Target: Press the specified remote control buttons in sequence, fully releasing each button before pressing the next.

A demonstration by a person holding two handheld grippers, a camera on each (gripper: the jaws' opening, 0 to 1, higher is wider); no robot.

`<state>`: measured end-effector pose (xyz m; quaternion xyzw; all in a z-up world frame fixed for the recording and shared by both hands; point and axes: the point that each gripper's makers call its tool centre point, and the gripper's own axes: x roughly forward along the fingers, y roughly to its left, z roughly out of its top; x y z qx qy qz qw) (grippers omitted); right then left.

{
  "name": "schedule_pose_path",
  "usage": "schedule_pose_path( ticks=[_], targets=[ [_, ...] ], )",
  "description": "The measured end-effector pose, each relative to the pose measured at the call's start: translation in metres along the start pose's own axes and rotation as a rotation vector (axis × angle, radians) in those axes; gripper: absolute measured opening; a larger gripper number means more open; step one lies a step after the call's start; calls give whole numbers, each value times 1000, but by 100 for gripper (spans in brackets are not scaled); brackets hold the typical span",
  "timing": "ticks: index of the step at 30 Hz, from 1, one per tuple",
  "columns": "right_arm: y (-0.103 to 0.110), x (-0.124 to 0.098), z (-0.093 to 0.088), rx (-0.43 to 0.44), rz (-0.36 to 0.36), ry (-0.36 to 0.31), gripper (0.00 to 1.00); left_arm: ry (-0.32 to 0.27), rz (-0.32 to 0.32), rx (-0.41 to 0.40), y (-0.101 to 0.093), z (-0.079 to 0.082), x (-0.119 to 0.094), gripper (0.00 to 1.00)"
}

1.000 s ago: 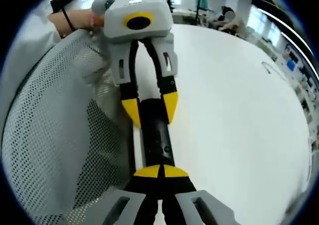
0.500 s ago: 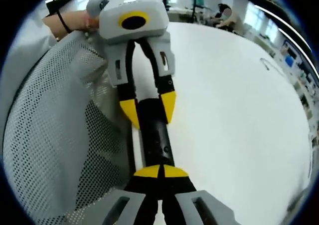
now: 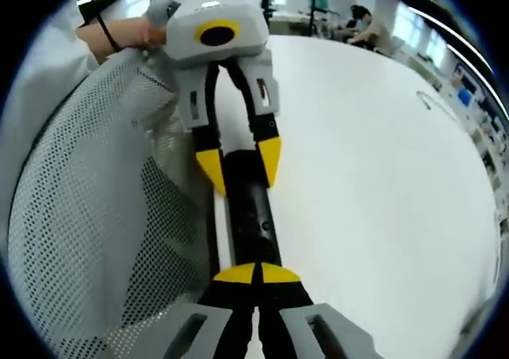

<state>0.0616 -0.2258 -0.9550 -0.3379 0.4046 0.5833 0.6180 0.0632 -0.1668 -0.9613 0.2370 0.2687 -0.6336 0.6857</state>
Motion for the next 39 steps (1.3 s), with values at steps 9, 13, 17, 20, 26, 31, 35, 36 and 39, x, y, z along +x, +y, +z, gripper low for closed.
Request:
schedule_pose_path(
  ticks=[9,13,17,20,26,31,35,36,39],
  targets=[
    [-1,2,2,-11,-33,20,0,-1,-3,-3,0,0,0,24],
    [-2,1,1,0,-30,14,0,0,-1,-1,0,0,0,24],
    [-2,-1,1,65,-28,-49,0,-2,-1,-3,0,0,0,24],
    [-2,-1,3,123,-24,-137,0,-8,-2,-9,0,0,0,25],
    [0,1,7,87,-36,-182,0,-6,-2,-5,0,0,0,25],
    [1,6,15,70,-32,-180,0,-6,-1,-6,0,0,1,25],
    [1,6,15,42,-46,-127,0,-4,-1,-4,0,0,1,25],
    [1,7,15,35,-53,-108,0,-4,-1,-4,0,0,1,25],
    [1,8,16,19,-67,-90,0,-4,-2,-3,0,0,0,24]
  ],
)
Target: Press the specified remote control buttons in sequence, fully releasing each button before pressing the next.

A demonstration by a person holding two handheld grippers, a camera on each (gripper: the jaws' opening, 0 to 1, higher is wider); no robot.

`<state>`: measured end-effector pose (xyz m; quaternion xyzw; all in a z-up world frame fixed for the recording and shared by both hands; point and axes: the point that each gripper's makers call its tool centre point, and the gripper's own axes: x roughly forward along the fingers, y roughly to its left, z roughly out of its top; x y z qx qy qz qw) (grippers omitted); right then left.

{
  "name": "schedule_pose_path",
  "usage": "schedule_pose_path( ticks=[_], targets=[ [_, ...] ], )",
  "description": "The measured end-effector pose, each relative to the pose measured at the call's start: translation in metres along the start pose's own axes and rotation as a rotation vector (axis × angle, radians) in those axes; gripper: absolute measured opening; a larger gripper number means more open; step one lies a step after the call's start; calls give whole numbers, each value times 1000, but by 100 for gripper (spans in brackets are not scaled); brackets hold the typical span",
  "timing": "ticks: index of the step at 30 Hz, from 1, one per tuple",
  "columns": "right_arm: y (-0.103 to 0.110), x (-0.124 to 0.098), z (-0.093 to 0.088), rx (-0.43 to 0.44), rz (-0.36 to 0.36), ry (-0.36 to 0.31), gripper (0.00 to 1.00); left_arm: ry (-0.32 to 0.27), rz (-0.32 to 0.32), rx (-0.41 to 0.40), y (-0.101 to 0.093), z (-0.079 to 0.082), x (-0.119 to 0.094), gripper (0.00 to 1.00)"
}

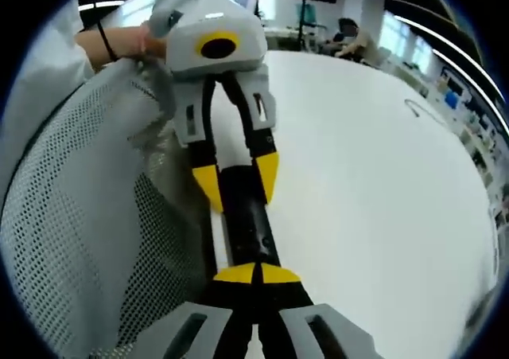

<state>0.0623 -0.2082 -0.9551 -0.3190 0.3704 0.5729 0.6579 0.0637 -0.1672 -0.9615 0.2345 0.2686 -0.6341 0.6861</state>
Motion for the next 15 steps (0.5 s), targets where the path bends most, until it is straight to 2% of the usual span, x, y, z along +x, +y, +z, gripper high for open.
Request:
schedule_pose_path(
  ticks=[2,4,6,8,11,15],
  targets=[
    [-1,-1,-1,30,-8,-14,0,0,0,0,0,0,0,24],
    [-2,-1,1,115,-5,-63,0,0,0,0,0,0,0,24],
    [-3,-1,5,251,18,-149,0,0,1,1,0,0,0,24],
    [-4,-2,4,297,26,-180,0,0,1,0,0,0,0,24],
    [-3,-1,4,296,21,-182,0,0,2,-1,0,0,0,25],
    [-2,0,6,211,6,-135,0,1,2,1,0,0,0,25]
  ],
)
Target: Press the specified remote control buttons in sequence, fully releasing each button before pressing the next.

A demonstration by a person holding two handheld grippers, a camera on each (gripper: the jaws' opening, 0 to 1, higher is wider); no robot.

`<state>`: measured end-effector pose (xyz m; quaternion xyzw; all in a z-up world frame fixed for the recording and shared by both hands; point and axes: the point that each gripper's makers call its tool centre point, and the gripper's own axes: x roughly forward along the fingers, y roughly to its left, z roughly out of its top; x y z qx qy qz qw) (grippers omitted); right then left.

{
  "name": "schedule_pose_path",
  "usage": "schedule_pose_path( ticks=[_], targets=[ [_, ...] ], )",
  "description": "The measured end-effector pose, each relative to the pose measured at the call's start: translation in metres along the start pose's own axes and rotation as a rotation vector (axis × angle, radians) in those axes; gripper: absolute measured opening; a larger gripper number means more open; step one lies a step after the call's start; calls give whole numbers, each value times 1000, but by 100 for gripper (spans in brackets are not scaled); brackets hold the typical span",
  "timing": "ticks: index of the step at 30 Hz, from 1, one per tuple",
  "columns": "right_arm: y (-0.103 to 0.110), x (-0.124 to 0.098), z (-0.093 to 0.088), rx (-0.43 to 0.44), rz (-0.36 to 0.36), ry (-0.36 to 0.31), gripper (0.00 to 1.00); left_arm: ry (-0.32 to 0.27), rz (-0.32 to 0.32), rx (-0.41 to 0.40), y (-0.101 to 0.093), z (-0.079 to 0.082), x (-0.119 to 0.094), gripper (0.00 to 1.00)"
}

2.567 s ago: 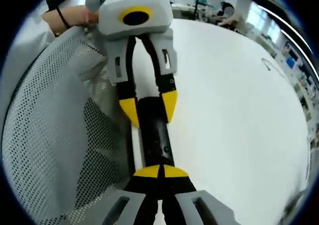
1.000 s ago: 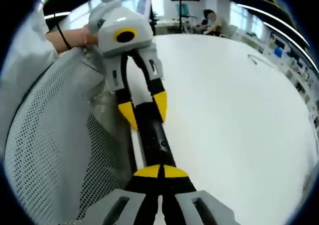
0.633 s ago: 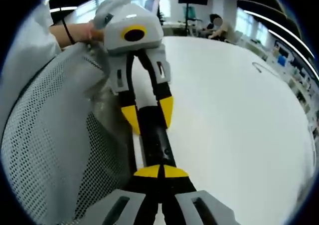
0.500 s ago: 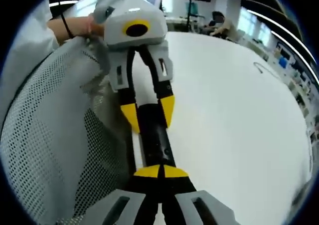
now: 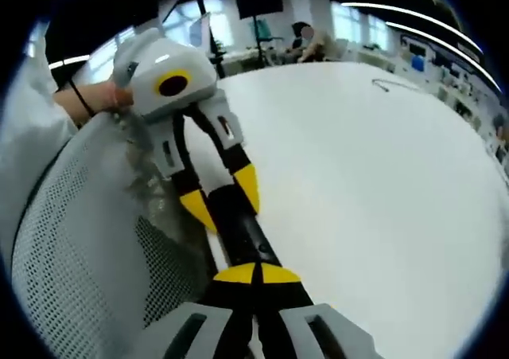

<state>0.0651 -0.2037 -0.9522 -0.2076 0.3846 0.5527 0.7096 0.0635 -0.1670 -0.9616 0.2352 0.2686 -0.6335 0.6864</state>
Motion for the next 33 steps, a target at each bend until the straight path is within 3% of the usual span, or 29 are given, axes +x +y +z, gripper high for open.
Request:
schedule_pose_path(
  ticks=[9,13,19,23,33],
  targets=[
    [0,3,-1,-179,-27,138,0,-2,-3,-1,0,0,0,24],
    [0,5,0,-208,-34,183,0,-1,-3,0,0,0,0,24],
    [1,3,-1,-290,-92,152,0,-3,2,-14,0,0,0,24],
    [3,3,-2,-360,-139,171,0,-4,1,-17,1,0,0,24],
    [15,7,2,-415,-110,160,0,-6,0,-22,0,0,0,25]
  ],
)
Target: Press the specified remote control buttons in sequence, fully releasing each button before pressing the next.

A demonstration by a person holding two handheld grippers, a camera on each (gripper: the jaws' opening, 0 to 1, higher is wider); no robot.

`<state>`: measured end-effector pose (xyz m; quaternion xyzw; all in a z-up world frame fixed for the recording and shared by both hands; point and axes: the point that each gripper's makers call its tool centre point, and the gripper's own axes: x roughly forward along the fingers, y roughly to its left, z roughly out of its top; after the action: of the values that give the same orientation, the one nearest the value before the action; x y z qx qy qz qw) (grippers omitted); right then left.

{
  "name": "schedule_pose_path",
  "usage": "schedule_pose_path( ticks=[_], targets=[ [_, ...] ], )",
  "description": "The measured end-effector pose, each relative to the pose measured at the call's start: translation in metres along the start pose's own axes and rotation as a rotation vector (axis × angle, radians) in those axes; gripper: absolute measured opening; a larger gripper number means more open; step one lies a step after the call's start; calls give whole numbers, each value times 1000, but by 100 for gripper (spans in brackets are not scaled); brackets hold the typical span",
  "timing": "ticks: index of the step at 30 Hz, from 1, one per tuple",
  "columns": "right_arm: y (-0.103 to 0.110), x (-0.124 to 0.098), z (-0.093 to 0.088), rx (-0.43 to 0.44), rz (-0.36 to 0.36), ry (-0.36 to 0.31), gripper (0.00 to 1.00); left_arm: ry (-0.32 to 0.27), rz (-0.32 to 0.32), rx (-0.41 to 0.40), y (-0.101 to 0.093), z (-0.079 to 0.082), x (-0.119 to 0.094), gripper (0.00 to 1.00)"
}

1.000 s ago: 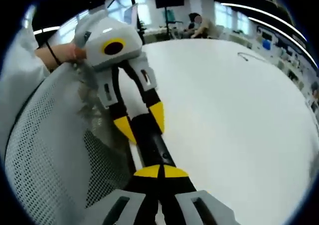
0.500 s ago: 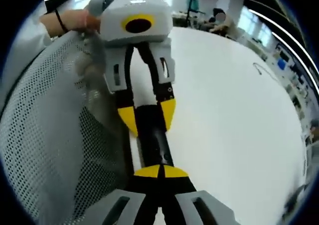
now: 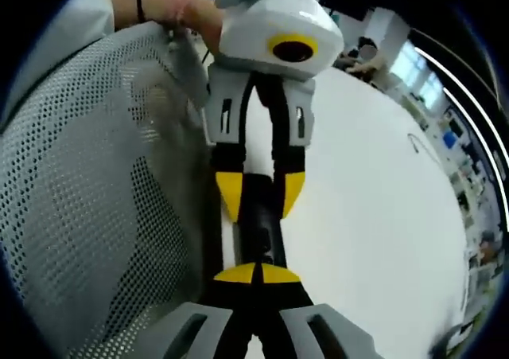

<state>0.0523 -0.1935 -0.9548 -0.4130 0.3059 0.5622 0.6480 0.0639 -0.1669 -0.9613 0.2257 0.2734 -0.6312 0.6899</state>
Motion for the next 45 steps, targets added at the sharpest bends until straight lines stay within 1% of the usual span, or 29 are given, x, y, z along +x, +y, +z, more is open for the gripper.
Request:
schedule_pose_path(
  ticks=[2,6,8,13,18,20,23,25,28,30,31,33,36,39,40,45],
  targets=[
    [1,1,1,34,20,-5,0,1,-2,4,0,0,0,25],
    [3,2,1,25,43,4,0,2,-4,10,-1,0,0,25],
    [4,2,2,35,56,13,0,2,-5,11,-1,0,0,25],
    [6,2,2,18,60,22,0,2,-7,14,-1,0,0,25],
    [8,5,4,33,78,26,0,1,-10,16,-2,0,0,25],
    [8,5,3,1,61,30,0,3,-9,18,-2,1,0,25],
    [8,4,3,15,50,20,0,2,-9,18,-2,1,0,25],
    [6,4,3,58,47,5,0,2,-10,19,-2,0,0,25],
    [6,3,3,60,39,-13,0,1,-9,19,-1,1,0,25],
    [5,1,4,125,52,-22,0,1,-9,17,-1,1,0,25],
    [3,1,3,150,49,-15,0,-1,-8,14,-1,1,0,25],
    [-2,0,3,142,21,-8,0,-1,-7,14,-1,1,1,25],
    [-8,-1,2,152,7,-9,0,-1,-7,16,-1,1,1,25],
    [-11,2,-1,158,8,0,0,-1,-7,17,-1,1,1,25],
    [-11,1,1,163,12,-12,0,-1,-7,18,-1,1,0,25],
    [-10,2,2,167,22,1,0,-1,-11,18,-1,0,0,25]
  ],
)
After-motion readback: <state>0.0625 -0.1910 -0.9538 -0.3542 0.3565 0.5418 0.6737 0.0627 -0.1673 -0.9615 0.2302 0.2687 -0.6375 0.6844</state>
